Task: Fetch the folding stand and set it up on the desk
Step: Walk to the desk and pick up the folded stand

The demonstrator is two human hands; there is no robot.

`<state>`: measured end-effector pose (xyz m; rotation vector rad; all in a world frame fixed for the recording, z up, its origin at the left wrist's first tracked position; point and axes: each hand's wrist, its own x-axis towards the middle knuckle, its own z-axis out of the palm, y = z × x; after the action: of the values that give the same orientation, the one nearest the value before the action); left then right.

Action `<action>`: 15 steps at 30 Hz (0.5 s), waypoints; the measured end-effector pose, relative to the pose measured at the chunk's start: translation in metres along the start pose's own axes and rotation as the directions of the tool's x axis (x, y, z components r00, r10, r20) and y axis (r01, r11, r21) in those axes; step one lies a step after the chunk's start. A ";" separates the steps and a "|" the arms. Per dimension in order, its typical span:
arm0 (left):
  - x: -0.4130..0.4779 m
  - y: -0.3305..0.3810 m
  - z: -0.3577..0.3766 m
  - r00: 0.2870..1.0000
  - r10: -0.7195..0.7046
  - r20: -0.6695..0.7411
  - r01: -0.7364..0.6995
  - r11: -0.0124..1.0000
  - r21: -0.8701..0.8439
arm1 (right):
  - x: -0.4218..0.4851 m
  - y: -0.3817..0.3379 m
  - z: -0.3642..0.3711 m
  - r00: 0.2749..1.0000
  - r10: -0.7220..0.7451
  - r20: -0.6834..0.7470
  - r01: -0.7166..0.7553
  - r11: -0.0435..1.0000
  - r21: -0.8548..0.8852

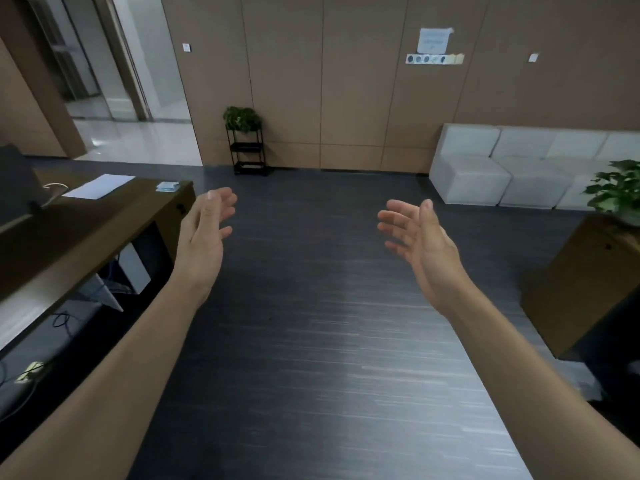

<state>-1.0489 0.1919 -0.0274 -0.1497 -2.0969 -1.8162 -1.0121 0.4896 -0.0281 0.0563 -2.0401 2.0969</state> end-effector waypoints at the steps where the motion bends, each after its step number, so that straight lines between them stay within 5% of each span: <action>1: 0.023 -0.005 0.003 1.000 -0.004 -0.006 0.004 1.000 -0.001 | 0.025 0.003 0.005 1.000 0.002 0.008 -0.002 1.000 0.002; 15: 0.327 -0.144 0.032 0.990 -0.038 -0.135 0.045 0.998 0.050 | 0.405 0.101 0.107 0.981 -0.007 0.196 -0.010 0.996 0.086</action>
<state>-1.4043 0.1491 -0.0556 0.0294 -2.0667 -1.7407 -1.4382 0.4336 -0.0525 0.2859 -2.0535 2.2604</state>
